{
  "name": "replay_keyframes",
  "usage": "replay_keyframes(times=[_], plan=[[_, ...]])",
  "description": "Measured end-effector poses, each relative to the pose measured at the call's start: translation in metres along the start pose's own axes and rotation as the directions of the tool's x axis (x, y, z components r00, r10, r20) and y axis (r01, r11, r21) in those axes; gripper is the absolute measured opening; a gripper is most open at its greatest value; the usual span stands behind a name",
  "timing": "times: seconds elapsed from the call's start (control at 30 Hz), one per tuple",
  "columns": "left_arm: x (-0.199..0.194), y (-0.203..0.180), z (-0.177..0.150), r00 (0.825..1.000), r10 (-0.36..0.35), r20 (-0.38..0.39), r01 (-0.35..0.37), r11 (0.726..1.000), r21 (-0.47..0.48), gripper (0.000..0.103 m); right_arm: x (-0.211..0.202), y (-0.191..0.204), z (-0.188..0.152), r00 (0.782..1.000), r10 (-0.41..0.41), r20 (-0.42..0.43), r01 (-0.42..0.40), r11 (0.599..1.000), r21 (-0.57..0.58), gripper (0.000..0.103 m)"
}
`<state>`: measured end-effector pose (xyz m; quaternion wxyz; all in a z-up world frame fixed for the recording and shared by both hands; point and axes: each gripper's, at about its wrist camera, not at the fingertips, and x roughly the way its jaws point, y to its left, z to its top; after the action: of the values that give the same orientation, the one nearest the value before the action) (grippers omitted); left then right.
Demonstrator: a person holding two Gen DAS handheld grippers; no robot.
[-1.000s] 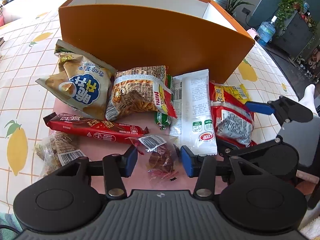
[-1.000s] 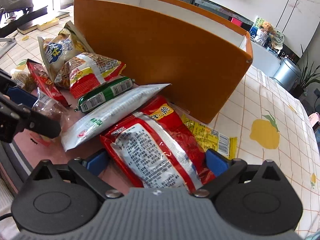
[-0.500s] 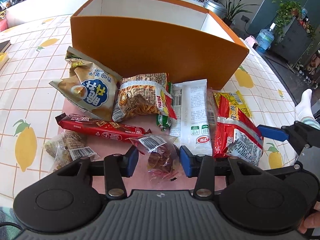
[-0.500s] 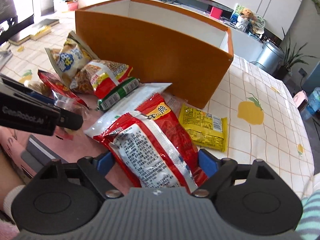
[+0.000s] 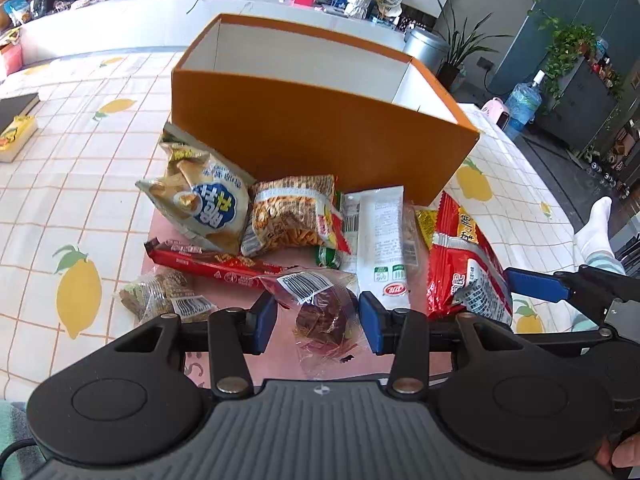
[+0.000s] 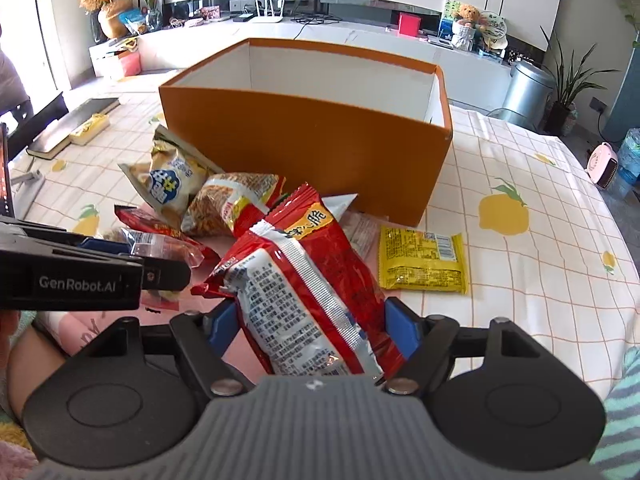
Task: Organize snacks
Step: 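Carry both snacks over the orange box and open both tools to drop them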
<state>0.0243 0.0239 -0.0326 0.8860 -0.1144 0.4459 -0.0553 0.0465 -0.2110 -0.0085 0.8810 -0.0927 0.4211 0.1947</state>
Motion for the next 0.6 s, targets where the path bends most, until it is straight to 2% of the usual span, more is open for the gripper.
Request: replay_keyframes(times=[0.2,0.33,0.5,0.6], plan=[[-0.02,-0.003,0.019,0.998,0.014,0.067,-0.015,1.0,0.026,0.05,-0.015,-0.001,0.019,0.999,0.012,0.046,-0.012,1.0,-0.002,0.073],[-0.032,-0.001,0.043,0.992,0.029,0.126,-0.035,0.999,0.041,0.05,-0.022,-0.005,0.043,0.996,0.04,0.079,-0.04,0.999,-0.001,0.073],[-0.041,0.002,0.08,0.98,0.049,0.193,-0.061,0.997,0.057,0.05,-0.024,-0.015,0.084,0.989,0.096,0.116,-0.1,0.995,0.028,0.073],[-0.041,0.001,0.102,0.975,0.05,0.217,-0.067,0.995,0.073,0.05,-0.023,-0.017,0.111,0.984,0.1,0.148,-0.103,0.995,0.015,0.073]])
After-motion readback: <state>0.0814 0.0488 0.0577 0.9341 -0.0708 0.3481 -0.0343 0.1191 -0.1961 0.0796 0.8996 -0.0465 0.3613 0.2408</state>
